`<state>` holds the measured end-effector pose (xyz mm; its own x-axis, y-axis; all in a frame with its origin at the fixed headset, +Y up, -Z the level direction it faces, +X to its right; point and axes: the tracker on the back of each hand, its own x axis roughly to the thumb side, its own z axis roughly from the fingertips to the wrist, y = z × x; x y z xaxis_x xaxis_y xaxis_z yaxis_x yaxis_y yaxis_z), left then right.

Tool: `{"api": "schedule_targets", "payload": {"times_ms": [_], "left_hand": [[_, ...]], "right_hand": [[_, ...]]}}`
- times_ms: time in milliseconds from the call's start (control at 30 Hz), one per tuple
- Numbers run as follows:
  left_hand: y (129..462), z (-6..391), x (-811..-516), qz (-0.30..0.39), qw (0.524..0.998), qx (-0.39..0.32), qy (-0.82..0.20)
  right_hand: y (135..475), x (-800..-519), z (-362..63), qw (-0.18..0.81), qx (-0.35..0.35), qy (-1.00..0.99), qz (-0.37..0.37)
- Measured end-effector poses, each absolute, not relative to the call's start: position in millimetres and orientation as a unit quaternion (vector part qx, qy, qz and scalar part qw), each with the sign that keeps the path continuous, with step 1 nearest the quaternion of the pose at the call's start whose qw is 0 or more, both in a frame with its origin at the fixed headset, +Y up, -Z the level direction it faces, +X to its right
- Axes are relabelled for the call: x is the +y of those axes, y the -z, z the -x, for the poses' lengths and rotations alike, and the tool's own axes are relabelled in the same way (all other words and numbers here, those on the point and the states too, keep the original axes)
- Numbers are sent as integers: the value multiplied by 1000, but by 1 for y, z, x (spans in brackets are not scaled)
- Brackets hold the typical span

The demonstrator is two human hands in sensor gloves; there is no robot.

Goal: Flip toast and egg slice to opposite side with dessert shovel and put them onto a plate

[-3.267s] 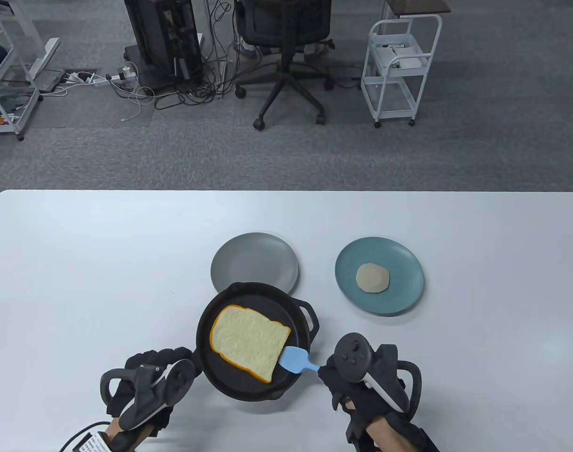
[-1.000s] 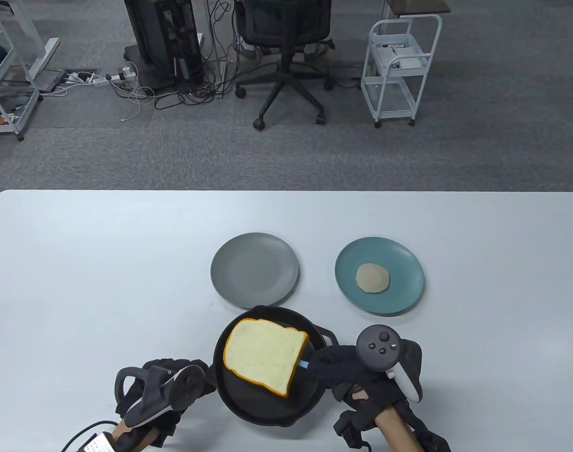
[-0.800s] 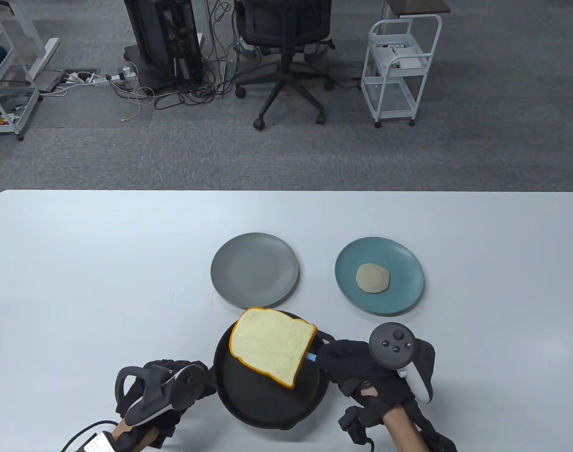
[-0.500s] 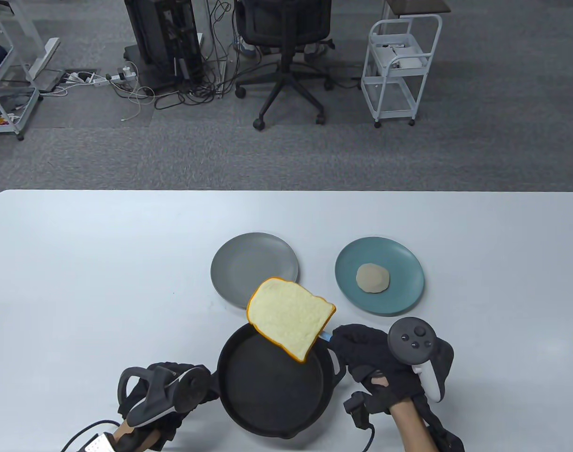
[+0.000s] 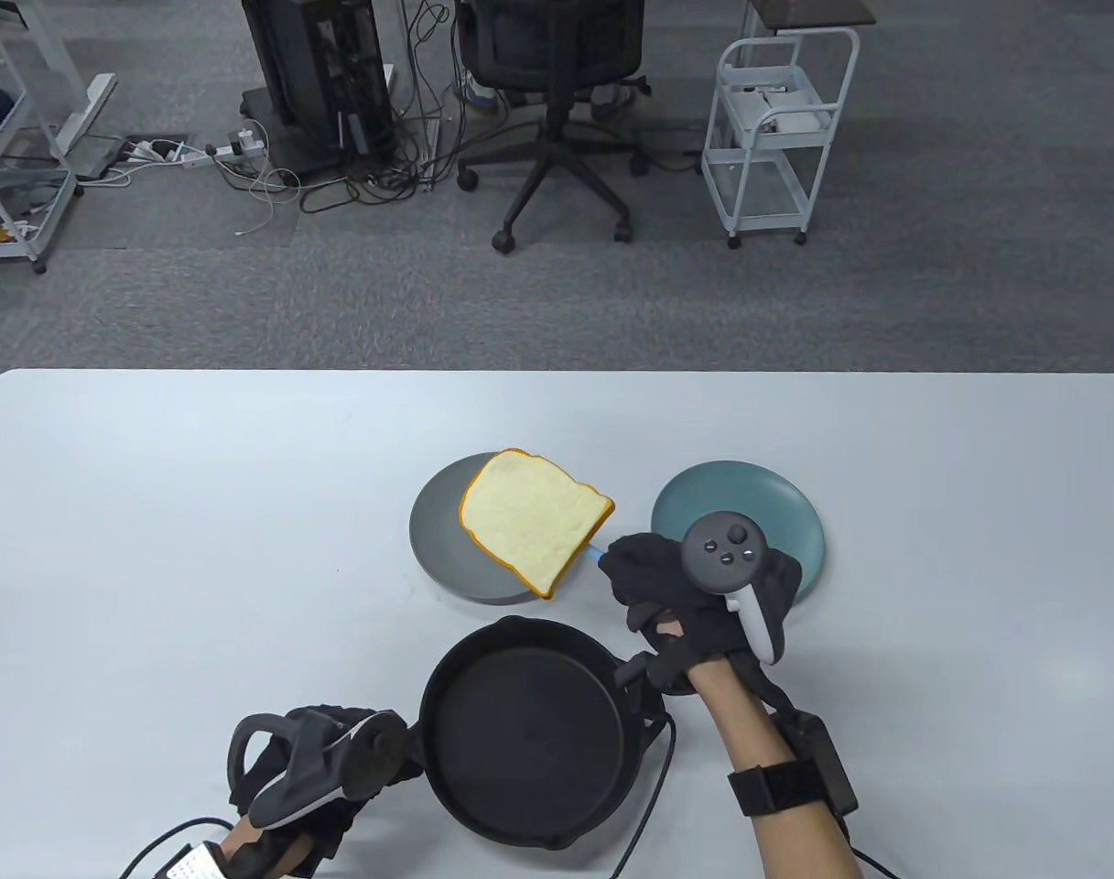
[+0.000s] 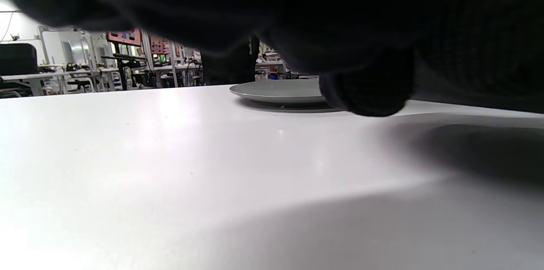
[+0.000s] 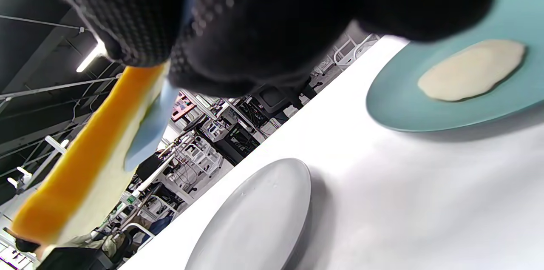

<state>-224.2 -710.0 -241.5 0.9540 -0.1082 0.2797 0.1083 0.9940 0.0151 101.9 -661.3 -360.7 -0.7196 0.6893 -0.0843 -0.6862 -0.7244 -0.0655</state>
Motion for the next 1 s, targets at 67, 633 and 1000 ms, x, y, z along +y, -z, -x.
{"api": "schedule_targets", "payload": {"times_ms": [67,633,1000], "left_hand": [[242,225,-709,0,989,-140,53],[245,229,-710,3,990,-125,62],[245,229,-710,5,990,-125,67]], "right_hand": [[369,-665,-93,375,-9,-926,49],[388,-698,-148,404,-33,-895,186],[367,-709,-202,165,-125,-945,253]]}}
